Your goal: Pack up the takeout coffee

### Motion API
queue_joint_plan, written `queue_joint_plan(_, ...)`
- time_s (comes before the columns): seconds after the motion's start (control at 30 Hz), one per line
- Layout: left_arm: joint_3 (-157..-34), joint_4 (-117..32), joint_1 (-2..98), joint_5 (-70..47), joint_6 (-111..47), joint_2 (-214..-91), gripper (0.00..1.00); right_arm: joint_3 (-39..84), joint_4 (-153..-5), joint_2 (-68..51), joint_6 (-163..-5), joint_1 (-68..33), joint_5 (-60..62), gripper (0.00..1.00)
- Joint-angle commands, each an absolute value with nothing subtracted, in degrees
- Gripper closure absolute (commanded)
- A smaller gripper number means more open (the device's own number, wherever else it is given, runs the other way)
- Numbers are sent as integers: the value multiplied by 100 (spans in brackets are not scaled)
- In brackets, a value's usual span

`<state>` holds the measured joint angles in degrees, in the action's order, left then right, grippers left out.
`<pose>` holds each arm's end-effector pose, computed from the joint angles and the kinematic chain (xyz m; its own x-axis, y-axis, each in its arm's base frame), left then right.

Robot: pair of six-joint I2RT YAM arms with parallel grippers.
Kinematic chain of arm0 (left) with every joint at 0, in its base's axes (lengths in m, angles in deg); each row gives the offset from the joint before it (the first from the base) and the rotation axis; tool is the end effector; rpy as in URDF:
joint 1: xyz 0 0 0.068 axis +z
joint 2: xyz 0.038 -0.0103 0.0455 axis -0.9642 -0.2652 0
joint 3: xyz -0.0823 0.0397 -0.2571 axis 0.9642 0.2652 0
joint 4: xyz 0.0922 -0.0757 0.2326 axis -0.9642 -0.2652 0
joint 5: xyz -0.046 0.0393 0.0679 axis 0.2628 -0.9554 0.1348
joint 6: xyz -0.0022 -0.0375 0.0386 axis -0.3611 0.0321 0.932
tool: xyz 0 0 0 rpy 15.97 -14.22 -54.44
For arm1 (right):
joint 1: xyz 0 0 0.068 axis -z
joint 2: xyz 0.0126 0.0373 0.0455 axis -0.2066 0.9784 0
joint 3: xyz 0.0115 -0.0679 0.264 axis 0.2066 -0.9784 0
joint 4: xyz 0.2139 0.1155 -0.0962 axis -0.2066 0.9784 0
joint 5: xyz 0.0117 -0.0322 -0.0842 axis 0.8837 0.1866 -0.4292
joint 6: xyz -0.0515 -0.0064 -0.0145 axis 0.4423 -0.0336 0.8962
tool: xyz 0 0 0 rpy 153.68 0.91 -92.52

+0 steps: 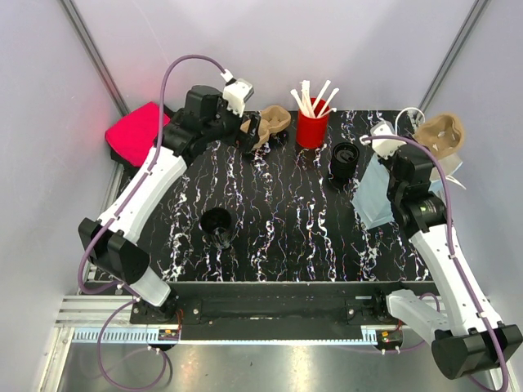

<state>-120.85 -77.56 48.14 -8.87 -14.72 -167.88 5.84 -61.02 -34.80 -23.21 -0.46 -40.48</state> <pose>0.3180 -0.1660 0.4156 -0.3391 0.2856 -0.8963 0.6296 0.7768 0.0093 0.2067 0.0253 0.3829 -0.4134 -0.7843 -0.4626 0.0121 0.5033 -0.8640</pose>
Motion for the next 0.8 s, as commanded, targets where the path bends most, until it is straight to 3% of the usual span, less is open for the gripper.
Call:
queue_joint_plan(0.0,-12028,-7571,4896,-790,-1485,-16491,1,478,-6194,-3483,-2368,-3,-3764,78)
queue_joint_plan(0.77,-11378,-7544,5221,-878,-1616,-15902,1,1093,-4347,-3184,-4319,-3,-1119,82)
